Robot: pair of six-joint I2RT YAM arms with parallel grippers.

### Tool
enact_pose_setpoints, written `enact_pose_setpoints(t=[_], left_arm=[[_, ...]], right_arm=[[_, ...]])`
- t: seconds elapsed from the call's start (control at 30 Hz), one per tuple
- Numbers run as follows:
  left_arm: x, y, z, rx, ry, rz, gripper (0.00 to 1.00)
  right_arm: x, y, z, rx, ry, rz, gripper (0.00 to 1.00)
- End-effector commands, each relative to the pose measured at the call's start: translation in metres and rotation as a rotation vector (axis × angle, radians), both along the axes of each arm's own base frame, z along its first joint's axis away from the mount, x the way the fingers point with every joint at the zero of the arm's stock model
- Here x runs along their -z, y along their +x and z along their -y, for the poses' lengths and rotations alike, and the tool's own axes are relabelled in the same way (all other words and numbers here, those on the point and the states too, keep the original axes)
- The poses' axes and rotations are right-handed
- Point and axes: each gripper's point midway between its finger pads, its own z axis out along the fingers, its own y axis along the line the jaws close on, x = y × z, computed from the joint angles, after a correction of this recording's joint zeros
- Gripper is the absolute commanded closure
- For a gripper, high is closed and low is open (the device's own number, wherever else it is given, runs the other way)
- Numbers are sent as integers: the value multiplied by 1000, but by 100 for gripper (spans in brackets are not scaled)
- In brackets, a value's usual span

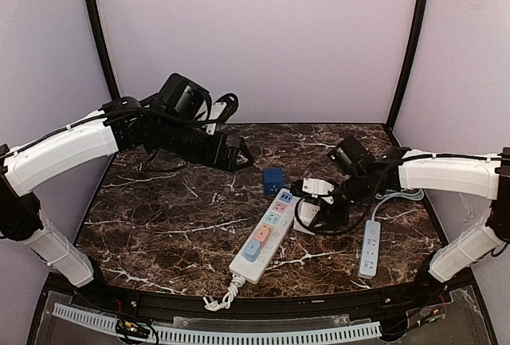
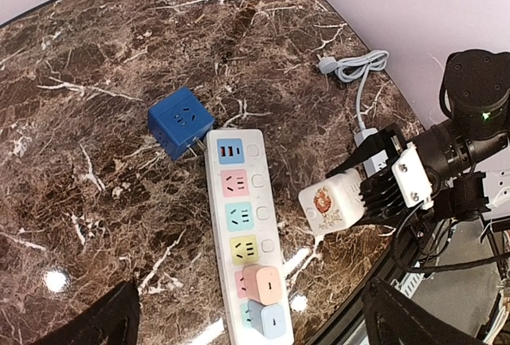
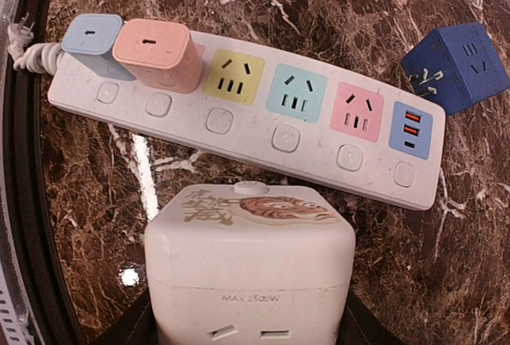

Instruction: Insert the plug

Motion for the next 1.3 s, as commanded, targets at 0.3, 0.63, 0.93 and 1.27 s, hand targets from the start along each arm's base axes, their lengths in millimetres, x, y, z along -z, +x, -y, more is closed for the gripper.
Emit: enact_pose_setpoints(t=[0.3, 0.63, 0.93, 1.27], left_arm=[[-52, -24, -21, 140, -43, 189, 2], [-86, -58, -20, 428, -130, 470, 5], [-100, -91, -17, 680, -159, 666, 6], [-115, -122, 6, 913, -254, 746, 7]], right_arm=[[-134, -20, -33, 15, 464, -225, 100], [-171, -42, -38, -20, 633, -709, 100], [-220, -67, -32, -181, 738, -824, 100], [-256, -82, -25, -311, 787, -912, 100]])
